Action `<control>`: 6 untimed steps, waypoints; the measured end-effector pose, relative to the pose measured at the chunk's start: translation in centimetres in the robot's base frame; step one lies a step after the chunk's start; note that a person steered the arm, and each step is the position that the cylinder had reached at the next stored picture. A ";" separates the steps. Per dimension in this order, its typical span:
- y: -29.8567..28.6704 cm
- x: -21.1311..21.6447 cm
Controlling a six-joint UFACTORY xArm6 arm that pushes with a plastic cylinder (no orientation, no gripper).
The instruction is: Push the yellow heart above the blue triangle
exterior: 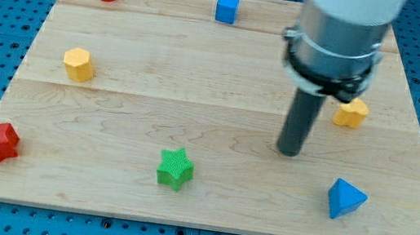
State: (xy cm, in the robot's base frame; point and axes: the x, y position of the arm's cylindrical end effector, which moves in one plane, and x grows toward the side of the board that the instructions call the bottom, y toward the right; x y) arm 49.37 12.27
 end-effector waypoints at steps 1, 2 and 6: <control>7.8 -2.6; 14.1 -5.2; 8.5 -6.7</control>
